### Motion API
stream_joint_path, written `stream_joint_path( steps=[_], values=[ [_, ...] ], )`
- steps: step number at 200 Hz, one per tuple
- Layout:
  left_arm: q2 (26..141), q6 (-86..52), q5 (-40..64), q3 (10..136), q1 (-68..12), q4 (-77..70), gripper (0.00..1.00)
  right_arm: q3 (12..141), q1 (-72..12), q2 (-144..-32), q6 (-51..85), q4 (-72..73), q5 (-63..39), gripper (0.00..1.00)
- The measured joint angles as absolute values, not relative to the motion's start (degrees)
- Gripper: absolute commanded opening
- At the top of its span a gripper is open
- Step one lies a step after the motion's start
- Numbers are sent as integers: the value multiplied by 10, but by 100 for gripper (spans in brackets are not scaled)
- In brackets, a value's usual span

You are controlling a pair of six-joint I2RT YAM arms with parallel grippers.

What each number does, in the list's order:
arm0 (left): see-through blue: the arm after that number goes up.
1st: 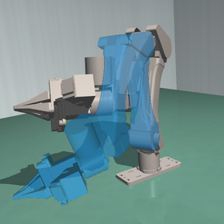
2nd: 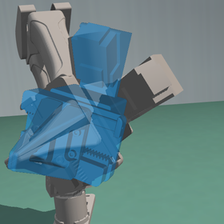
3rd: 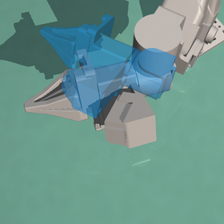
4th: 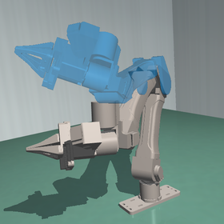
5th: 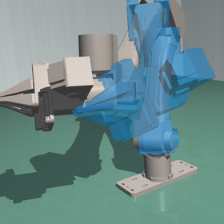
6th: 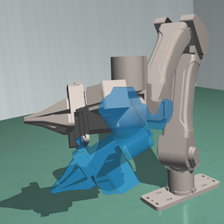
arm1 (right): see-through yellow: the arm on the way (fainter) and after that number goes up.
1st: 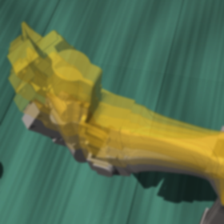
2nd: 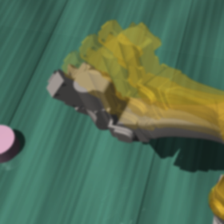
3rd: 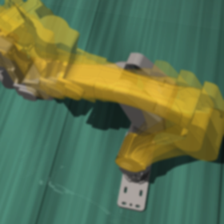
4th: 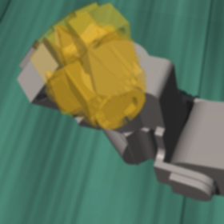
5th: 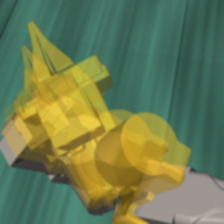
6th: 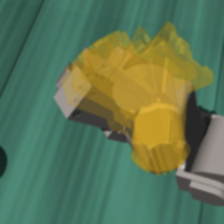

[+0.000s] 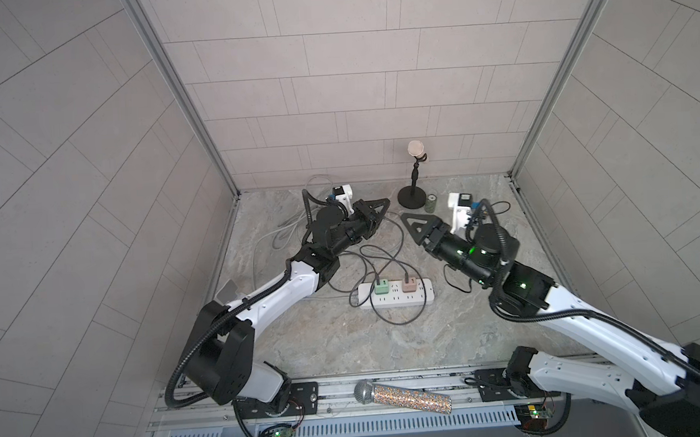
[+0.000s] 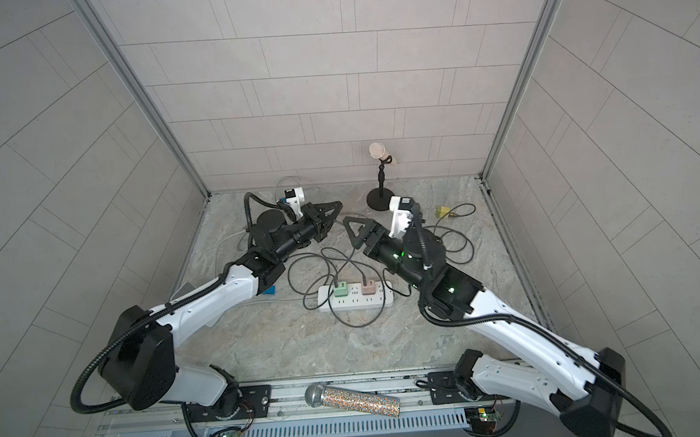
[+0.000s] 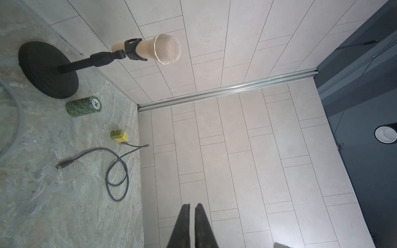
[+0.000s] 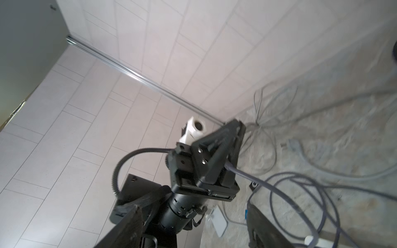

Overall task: Charge mp3
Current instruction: Pick up the charging cable from the center of the board.

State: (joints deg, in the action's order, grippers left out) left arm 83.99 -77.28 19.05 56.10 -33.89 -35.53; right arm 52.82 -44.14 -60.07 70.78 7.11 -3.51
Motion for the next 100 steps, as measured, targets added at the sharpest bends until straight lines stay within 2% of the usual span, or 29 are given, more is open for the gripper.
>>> stream_joint_path(
  steps=[34,100],
  values=[
    [840,-759,173,547,-343,-370,0,503,-443,-637,795,105,-68,74],
    [840,-762,152,529,-356,-421,0,502,-416,-649,849,176,-76,67]
  ],
)
